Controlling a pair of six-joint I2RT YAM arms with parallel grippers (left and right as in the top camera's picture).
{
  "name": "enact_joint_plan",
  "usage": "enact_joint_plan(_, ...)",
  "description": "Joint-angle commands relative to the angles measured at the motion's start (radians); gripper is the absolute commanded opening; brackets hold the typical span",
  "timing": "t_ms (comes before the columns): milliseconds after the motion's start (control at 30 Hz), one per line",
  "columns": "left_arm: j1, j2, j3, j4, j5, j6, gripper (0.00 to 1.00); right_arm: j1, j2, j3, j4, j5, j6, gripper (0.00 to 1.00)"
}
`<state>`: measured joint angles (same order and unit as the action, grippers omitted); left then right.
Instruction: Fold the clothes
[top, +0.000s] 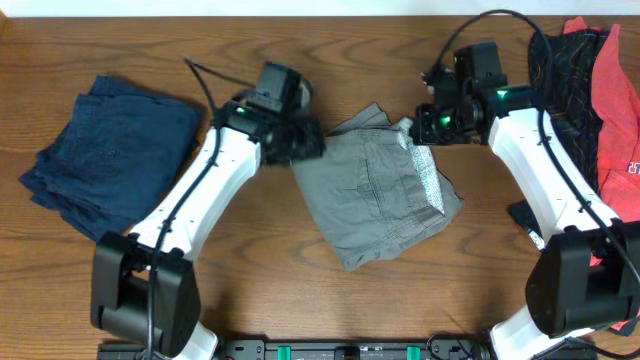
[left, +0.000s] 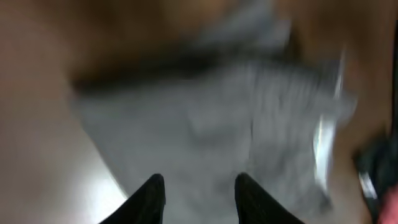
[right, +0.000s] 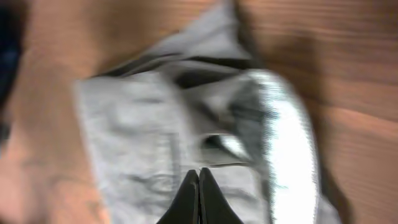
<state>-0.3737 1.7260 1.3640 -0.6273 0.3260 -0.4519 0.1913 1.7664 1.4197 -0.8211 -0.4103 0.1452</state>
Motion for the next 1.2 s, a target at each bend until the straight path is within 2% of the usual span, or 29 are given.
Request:
enact_joint_plan(0,0.0,0.044,0.005,0.081,-0.148,0.056,0.39,0.048,-0.004,-0.01,-0.004,-0.095,-0.088,0.01)
enact_joint_plan(167,0.0,0.139,0.005,0.15,-0.148,0.055,0.39,0.09,0.035,-0.043,0.025,-0.041,-0.087,0.01)
enact_joint_plan(300,0.0,0.213,0.005,0.131,-0.148,0.055,0.39,0.093,0.091,-0.043,0.053,-0.003,-0.081,0.01)
enact_joint_plan(433,0.0,0.28,0.005,0.082,-0.148,0.055,0.39,0.086,0.159,-0.043,0.107,0.159,0.007,0.01)
enact_joint_plan(600,-0.002,0.317,0.005,-0.042,-0.095,0.054,0.39,0.077,0.233,-0.043,0.237,0.234,0.015,0.01)
enact_joint_plan(733,-0.014,0.318,0.005,-0.226,-0.023,0.051,0.39,0.077,0.269,-0.043,0.351,0.31,0.053,0.01)
enact_joint_plan(800,-0.026,0.318,0.005,-0.306,0.019,0.05,0.39,0.077,0.274,-0.043,0.401,0.308,0.061,0.01)
enact_joint_plan(867,-0.042,0.318,0.005,-0.364,0.08,0.05,0.37,0.078,0.274,-0.043,0.436,0.299,0.087,0.06)
enact_joint_plan(967,-0.074,0.314,0.005,-0.417,0.165,0.051,0.33,0.078,0.274,-0.04,0.453,0.205,0.086,0.06)
enact_joint_plan(1167,-0.104,0.208,0.01,-0.441,0.171,0.048,0.33,0.067,0.187,-0.031,0.281,0.119,0.085,0.01)
